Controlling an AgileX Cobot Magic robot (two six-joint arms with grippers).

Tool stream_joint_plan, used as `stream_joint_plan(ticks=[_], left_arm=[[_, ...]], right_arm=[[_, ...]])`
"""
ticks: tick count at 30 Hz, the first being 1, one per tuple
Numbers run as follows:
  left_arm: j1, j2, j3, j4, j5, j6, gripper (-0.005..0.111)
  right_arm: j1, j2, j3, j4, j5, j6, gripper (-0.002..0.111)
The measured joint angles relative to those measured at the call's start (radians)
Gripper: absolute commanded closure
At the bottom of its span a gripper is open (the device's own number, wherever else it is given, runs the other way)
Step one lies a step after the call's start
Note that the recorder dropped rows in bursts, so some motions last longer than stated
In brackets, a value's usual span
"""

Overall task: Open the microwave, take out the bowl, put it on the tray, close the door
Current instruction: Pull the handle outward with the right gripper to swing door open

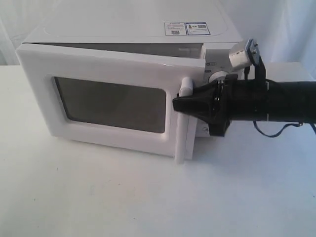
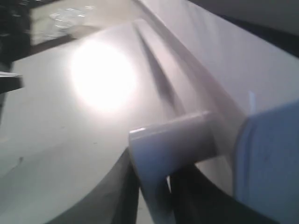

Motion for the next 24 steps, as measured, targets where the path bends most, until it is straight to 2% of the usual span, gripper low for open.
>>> stream_joint_plan(ticks=[2,17,24], left_arm=[[0.0,0.0,0.0,0.0,0.0,0.0,0.107],[0.0,0.0,0.0,0.0,0.0,0.0,0.107],[0.0,0.0,0.0,0.0,0.0,0.0,0.107]], right_arm=[[0.01,-0.017,0.025,-0.035,0.049,0.0,0.108],[0.02,-0.063,0.102,0.012,0.025,0.0,0.108],[0.064,-0.075,0.128,0.043,0.014,0.0,0.108]])
